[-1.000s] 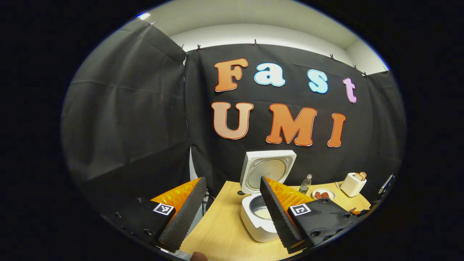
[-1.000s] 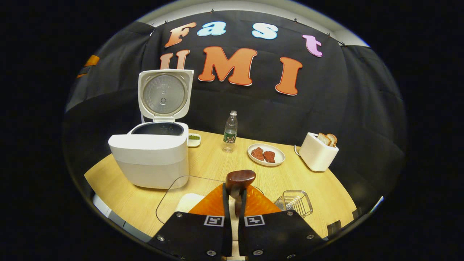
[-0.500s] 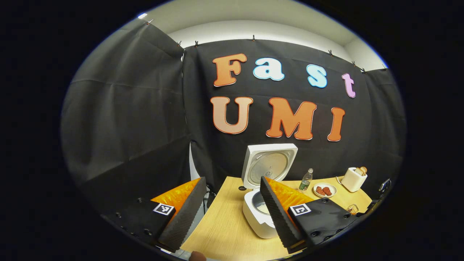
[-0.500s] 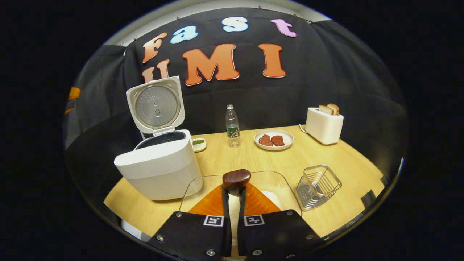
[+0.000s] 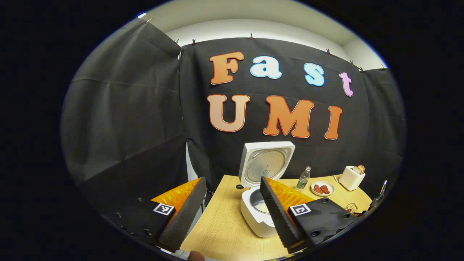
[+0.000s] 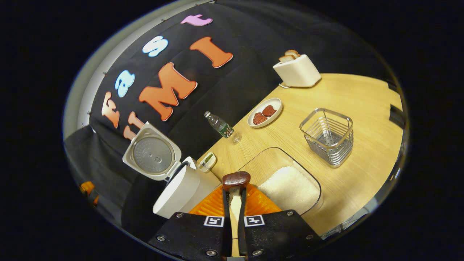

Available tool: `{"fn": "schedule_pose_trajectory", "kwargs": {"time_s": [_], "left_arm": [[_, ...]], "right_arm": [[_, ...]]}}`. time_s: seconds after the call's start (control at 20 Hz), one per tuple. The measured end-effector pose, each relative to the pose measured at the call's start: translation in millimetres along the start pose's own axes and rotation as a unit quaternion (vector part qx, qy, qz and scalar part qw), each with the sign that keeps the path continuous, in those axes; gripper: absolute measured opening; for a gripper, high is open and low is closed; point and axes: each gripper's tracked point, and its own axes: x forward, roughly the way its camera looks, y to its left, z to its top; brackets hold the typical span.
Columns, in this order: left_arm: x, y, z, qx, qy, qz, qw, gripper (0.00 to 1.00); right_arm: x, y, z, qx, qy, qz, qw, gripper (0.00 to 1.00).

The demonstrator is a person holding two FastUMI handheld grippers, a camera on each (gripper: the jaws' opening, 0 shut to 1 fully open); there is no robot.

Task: Close the left gripper, press the button to open the rice cooker; take a wooden spoon from the chopstick holder with the right hand, scoop a spoonful of rice and pour it into the rice cooker, then put the wooden spoon back into the chopstick holder.

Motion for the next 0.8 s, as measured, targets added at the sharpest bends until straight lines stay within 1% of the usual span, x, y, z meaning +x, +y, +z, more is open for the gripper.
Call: {"fn": "schedule_pose_trajectory", "kwargs": {"time_s": [0.1,0.2,0.35,0.4,0.55,0.8], "left_arm": [[2,-5,-1,-0.001,0.0,-0.005,1.0,1.0],[2,-7,2,-0.005,0.0,-0.008,1.0,1.0],[5,-10,1,-0.01,0.0,-0.013,1.0,1.0],[7,-11,1,-0.01,0.0,-0.014,1.0,1.0],[11,-12,7,-0.013,-0.005,-0.014,1.0,1.0],[13,-23,9,-0.013,-0.008,-0.027,1.0,1.0]], "right_arm": [[-1,2,-3,0.029,0.006,0.01,1.0,0.06],[-1,-4,-2,0.064,0.012,0.01,0.998,0.06],[-7,-15,5,0.144,0.018,0.013,0.989,0.06],[-9,-18,6,0.16,0.019,0.015,0.987,0.06],[-18,-18,16,0.185,0.015,0.021,0.982,0.06],[-37,-13,51,0.216,-0.008,0.038,0.976,0.06]]}}
